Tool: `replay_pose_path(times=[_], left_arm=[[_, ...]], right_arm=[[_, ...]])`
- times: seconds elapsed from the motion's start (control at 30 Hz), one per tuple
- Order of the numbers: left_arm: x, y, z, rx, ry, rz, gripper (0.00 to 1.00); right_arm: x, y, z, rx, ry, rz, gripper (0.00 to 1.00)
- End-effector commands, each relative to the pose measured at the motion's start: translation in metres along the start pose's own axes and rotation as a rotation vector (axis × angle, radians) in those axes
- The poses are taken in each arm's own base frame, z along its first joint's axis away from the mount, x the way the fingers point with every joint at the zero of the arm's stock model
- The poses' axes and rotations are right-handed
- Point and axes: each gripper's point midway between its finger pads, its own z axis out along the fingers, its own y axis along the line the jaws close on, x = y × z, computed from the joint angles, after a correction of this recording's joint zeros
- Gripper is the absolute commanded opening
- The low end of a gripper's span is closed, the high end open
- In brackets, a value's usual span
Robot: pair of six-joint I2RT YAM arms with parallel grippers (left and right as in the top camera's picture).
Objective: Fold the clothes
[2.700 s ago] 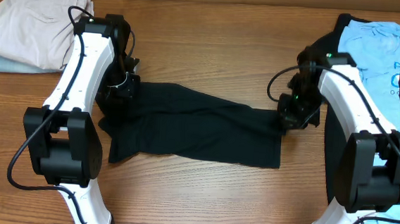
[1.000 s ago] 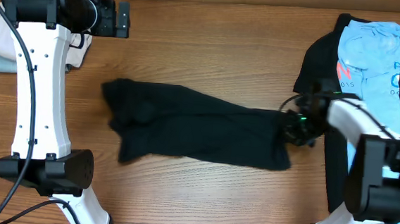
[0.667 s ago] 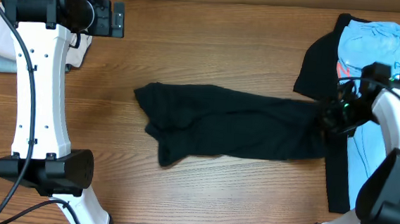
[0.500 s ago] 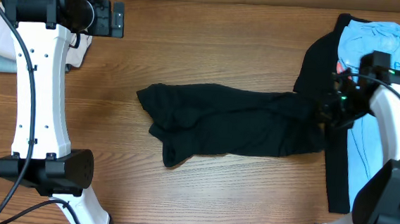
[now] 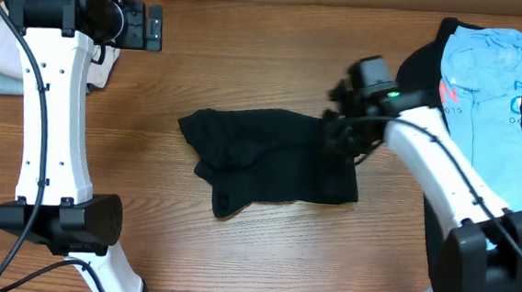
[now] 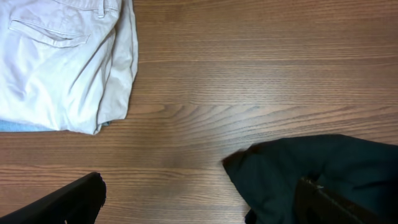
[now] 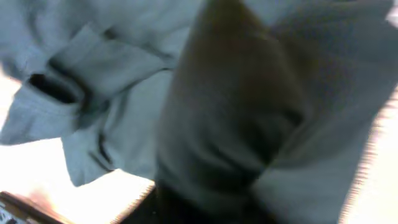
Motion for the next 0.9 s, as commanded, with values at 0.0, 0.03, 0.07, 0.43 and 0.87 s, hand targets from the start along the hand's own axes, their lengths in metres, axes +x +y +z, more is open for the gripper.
replay_pose_path(times=[0.0, 0.03, 0.07, 0.43, 0.87], left_arm=[[0.003, 0.005, 0.01, -0.014, 0.026, -0.02, 1.0], [0.003, 0.005, 0.01, -0.014, 0.027, -0.02, 1.0], [0.003, 0.005, 0.01, -0.014, 0.029, -0.02, 1.0], [0.033, -0.028, 0.023, 0.182, 0.155, 0.004, 1.0], [0.152, -0.088, 0.117, 0.518, 0.499, 0.011, 1.0]], right_arm=[[0.0, 0.02, 0.005, 0.023, -0.014, -0.017, 0.88], [0.0, 0.022, 0.005, 0.022, -0.015, -0.018, 0.95], [0.0, 0.023, 0.005, 0.021, -0.016, -0.002, 1.0], [-0.006, -0.04, -0.019, 0.056, -0.016, 0.205, 1.0], [-0.014, -0.066, -0.027, 0.063, -0.046, 0.231, 1.0]])
